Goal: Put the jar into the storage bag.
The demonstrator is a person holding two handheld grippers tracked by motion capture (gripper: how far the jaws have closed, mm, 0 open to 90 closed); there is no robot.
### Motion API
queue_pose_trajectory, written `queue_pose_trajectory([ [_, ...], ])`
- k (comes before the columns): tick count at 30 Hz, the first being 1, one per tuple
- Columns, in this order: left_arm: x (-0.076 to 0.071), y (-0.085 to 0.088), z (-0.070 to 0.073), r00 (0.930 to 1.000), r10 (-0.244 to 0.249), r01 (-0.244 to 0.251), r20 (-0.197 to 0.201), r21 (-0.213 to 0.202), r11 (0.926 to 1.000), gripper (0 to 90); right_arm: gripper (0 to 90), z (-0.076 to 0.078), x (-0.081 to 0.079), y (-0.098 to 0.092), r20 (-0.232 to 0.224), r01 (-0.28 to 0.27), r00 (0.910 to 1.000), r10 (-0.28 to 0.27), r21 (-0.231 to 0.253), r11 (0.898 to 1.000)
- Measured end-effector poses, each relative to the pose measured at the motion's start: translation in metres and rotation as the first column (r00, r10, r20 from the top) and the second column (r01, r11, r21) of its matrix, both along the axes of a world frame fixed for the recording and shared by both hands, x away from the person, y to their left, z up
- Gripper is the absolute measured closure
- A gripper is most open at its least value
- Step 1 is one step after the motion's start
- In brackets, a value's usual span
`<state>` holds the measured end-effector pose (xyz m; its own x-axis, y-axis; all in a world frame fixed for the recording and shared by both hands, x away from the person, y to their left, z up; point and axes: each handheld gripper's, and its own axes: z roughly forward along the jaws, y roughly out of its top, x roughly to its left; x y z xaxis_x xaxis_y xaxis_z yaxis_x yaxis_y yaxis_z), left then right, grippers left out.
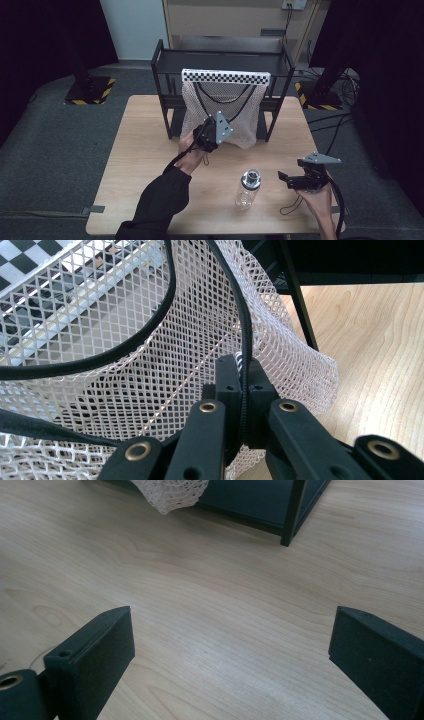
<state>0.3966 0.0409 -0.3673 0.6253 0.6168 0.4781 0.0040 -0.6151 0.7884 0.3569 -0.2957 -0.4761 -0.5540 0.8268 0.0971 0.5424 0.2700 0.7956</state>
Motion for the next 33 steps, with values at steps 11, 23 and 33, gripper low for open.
queue_pose_trajectory([
  [11,0.002,-0.001,-0.003,0.9999,0.0,0.0,-0.01,-0.002,1.0,87.6,4.6,0.006,-0.003,0.002,-0.003,-0.083,0.9965,0.083,0.0,0.997],
  [23,0.002,-0.001,-0.005,0.9999,0.0,0.0,-0.014,-0.004,1.0,87.2,5.3,0.017,-0.011,0.006,-0.01,-0.235,0.9719,0.235,0.04,0.971],
  [33,0.003,-0.002,-0.006,0.9999,-0.002,0.002,-0.014,-0.003,1.0,87.2,5.5,0.022,-0.017,0.013,-0.031,-0.358,0.9325,0.36,0.051,0.932],
])
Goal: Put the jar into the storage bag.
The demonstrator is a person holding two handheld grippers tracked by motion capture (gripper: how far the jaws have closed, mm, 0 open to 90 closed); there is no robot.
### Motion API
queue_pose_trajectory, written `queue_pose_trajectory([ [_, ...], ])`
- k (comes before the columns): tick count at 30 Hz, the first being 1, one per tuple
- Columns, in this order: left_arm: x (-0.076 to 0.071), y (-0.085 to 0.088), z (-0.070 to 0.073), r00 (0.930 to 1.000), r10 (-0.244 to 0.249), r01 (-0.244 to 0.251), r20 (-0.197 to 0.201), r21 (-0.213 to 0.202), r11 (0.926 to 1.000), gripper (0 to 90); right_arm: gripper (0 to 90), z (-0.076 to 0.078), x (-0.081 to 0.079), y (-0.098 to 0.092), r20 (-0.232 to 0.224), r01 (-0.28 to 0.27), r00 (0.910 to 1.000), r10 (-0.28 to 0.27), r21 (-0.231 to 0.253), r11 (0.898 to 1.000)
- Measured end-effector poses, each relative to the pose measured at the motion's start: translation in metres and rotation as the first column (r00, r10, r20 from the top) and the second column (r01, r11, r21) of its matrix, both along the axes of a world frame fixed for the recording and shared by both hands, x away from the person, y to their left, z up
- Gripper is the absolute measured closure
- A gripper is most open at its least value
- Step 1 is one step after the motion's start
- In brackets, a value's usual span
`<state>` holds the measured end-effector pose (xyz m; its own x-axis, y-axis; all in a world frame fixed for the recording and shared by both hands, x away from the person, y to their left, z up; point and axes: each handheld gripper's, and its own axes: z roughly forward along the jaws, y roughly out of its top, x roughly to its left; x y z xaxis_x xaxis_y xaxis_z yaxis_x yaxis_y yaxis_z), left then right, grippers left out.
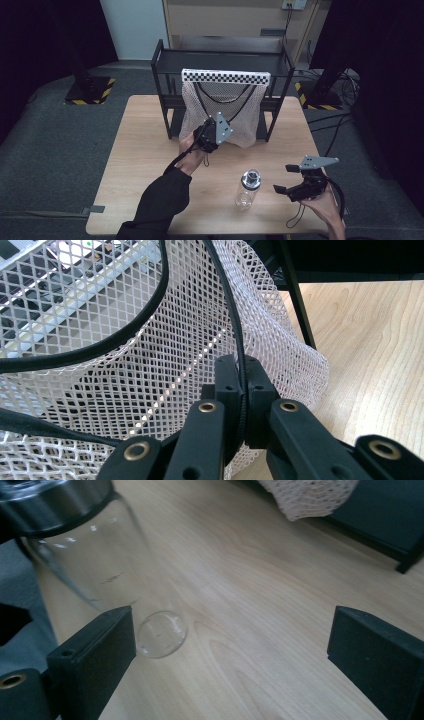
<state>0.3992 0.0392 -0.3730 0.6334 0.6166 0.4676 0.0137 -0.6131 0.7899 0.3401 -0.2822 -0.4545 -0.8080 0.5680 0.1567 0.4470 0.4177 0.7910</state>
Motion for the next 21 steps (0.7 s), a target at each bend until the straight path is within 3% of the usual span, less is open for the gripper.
queue_pose_trajectory([
  [11,0.0,-0.001,-0.001,1.0,-0.001,0.001,-0.001,0.0,1.0,87.0,6.4,0.0,-0.003,0.014,-0.018,-0.108,0.9939,0.109,0.035,0.994],
  [21,0.0,0.0,-0.003,1.0,0.004,-0.004,-0.002,-0.002,1.0,87.3,7.4,-0.001,-0.007,0.035,-0.034,-0.219,0.9745,0.222,0.077,0.973],
])
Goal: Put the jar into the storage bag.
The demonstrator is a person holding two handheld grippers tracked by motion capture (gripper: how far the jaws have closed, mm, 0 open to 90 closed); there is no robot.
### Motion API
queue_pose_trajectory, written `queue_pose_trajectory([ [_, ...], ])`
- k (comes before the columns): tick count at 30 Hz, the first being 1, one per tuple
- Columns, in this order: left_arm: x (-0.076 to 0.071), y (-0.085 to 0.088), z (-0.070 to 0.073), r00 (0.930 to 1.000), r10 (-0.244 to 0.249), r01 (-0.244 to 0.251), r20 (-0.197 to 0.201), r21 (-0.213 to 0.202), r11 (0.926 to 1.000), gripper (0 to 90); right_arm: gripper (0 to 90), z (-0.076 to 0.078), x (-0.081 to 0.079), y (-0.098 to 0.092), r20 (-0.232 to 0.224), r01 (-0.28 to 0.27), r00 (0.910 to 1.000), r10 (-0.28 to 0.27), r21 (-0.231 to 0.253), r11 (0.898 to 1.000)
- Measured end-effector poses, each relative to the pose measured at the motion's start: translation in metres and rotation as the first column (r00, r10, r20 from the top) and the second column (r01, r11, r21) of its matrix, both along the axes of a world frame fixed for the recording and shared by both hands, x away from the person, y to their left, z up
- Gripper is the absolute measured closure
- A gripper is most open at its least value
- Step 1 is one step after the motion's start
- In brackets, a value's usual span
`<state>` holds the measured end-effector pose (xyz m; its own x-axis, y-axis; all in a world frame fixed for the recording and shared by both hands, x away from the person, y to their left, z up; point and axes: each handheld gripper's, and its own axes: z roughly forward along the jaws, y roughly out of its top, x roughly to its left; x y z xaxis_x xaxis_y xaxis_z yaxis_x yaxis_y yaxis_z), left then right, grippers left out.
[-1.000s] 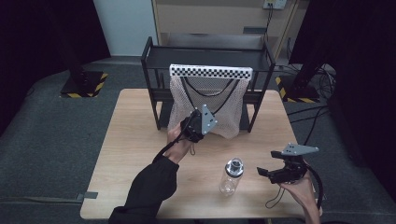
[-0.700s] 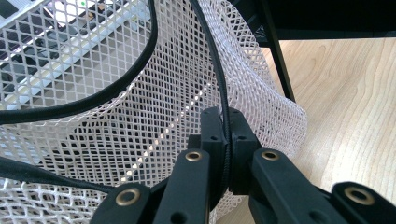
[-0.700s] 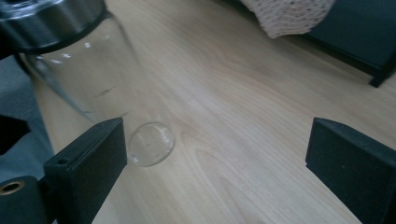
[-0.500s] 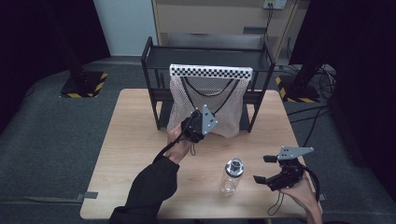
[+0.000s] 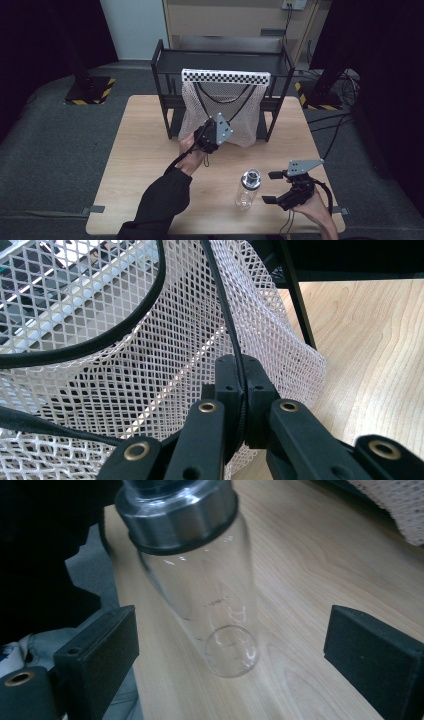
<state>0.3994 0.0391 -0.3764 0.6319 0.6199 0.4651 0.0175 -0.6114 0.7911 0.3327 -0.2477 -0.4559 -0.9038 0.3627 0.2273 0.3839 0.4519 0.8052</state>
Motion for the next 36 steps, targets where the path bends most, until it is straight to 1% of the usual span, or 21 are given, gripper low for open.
queue_pose_trajectory([
  [7,0.0,0.0,-0.001,1.0,0.001,-0.001,-0.002,-0.004,1.0,87.4,8.4,-0.004,-0.001,0.013,-0.008,-0.038,0.9992,0.038,0.014,0.999],
  [11,0.0,0.0,-0.001,1.0,0.001,-0.001,-0.002,-0.003,1.0,87.3,9.6,-0.008,-0.002,0.023,0.001,-0.049,0.9988,0.049,0.004,0.999],
  [15,0.0,0.0,-0.001,1.0,0.0,0.0,0.0,-0.004,1.0,87.2,11.3,-0.012,-0.002,0.031,0.011,-0.052,0.9986,0.052,0.011,0.999],
  [26,0.0,0.0,-0.002,1.0,-0.001,0.001,-0.004,-0.008,1.0,87.0,16.1,-0.021,-0.001,0.043,0.035,-0.031,0.9989,0.03,0.03,0.999],
  [31,0.0,0.0,-0.003,1.0,-0.002,0.002,-0.003,-0.011,0.9999,87.0,23.2,-0.026,-0.002,0.047,0.07,-0.009,0.9976,0.007,0.031,0.999],
  [32,0.0,0.0,-0.003,1.0,-0.001,0.001,-0.003,-0.012,0.9999,87.0,26.5,-0.028,-0.002,0.048,0.084,0.0,0.9965,-0.003,0.034,0.999],
  [35,0.0,0.0,-0.003,1.0,-0.002,0.002,-0.004,-0.013,0.9999,86.8,27.4,-0.03,-0.003,0.046,0.101,0.004,0.9948,-0.009,0.052,0.999],
  [36,0.001,0.0,-0.004,1.0,-0.002,0.002,-0.004,-0.014,0.9999,86.6,28.2,-0.031,-0.003,0.046,0.114,0.008,0.9934,-0.014,0.054,0.999],
])
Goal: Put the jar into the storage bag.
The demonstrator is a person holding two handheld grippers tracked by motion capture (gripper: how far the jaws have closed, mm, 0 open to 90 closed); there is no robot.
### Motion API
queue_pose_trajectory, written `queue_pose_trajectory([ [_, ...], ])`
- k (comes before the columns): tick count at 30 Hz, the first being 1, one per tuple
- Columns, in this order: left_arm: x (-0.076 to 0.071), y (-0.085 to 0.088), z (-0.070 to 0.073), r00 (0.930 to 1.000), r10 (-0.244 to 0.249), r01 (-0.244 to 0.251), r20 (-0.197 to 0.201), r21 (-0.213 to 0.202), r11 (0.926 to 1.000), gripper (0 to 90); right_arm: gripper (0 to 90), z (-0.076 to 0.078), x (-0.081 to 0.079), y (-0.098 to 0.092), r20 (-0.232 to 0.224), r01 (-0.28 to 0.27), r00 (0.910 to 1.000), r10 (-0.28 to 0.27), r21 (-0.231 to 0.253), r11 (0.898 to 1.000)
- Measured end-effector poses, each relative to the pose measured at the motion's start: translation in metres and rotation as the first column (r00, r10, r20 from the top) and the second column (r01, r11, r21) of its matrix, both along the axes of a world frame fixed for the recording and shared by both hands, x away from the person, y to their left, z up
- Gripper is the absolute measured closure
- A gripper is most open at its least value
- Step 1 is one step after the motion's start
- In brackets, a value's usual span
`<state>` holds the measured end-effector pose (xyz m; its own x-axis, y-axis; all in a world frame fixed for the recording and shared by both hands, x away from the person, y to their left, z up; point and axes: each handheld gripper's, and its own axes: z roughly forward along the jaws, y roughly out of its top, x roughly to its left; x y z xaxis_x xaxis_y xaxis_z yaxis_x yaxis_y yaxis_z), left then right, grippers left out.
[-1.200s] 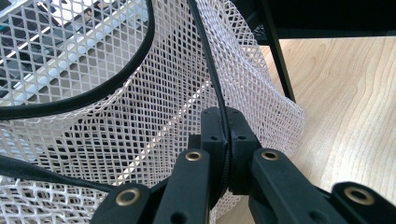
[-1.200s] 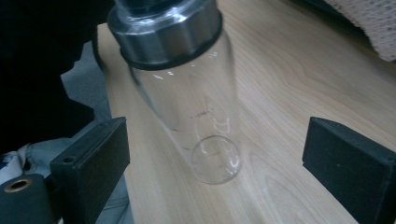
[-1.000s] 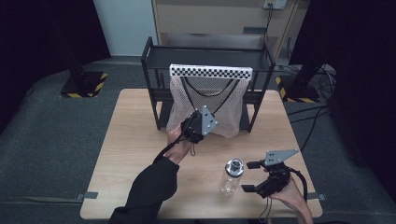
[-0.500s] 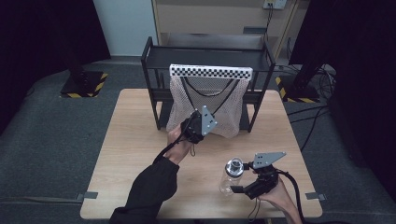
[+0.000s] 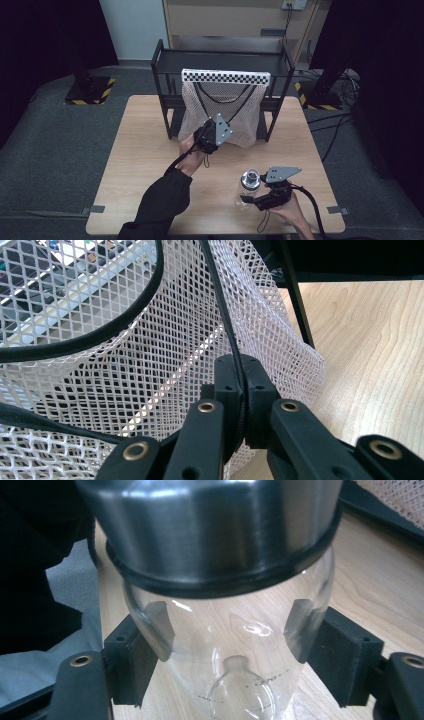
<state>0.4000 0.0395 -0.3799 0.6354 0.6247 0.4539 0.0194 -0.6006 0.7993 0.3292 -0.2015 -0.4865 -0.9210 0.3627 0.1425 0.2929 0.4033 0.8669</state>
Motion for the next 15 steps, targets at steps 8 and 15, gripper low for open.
queue_pose_trajectory([
  [8,0.0,0.001,-0.001,1.0,-0.001,0.001,-0.001,-0.004,1.0,86.6,31.4,0.001,-0.002,-0.006,0.033,0.035,0.9988,-0.036,0.037,0.999],
  [15,0.001,0.001,-0.002,1.0,-0.003,0.003,0.004,-0.006,1.0,86.8,31.5,0.01,0.003,-0.017,-0.01,0.047,0.9989,-0.047,0.129,0.991],
])
